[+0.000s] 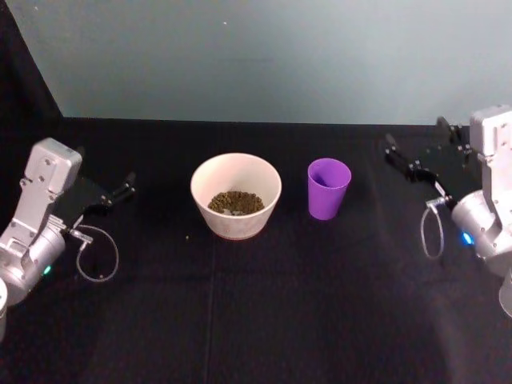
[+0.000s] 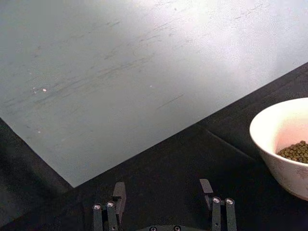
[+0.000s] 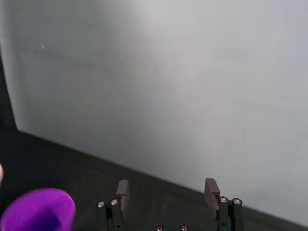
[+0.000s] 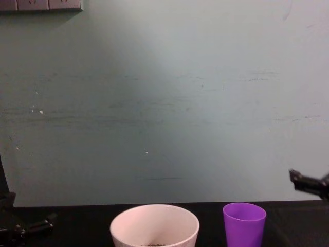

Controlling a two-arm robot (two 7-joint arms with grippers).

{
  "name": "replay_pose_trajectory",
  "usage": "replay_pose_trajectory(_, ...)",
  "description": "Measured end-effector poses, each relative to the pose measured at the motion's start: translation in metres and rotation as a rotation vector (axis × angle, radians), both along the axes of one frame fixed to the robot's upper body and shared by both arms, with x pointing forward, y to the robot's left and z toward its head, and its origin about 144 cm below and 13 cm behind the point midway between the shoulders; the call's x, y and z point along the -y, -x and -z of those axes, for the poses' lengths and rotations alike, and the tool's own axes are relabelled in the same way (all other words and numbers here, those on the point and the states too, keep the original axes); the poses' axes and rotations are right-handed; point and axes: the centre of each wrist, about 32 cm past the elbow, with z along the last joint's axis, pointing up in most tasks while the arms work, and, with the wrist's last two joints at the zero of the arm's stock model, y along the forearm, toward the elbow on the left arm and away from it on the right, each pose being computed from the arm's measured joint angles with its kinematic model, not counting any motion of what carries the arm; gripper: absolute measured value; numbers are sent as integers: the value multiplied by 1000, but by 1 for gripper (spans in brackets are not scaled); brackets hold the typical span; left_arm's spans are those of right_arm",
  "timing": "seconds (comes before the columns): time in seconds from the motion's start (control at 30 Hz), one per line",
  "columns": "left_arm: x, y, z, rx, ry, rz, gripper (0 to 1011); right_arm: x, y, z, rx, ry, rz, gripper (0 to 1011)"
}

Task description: Pick up the cup and pour the mung beans from the cup into the bowl.

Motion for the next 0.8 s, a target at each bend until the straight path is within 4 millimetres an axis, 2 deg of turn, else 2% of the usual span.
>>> replay_pose_trajectory(0.2, 0, 0, 0, 0, 0, 0, 1000, 5, 0, 17, -74, 35, 36, 1004)
replay_pose_trajectory(0.4, 0, 0, 0, 0, 0, 0, 1000, -2, -2, 35, -136, 60, 35, 1004)
replay_pose_trajectory(0.8, 0, 0, 0, 0, 0, 0, 1000, -9, -2, 39, -140, 59, 75, 1004)
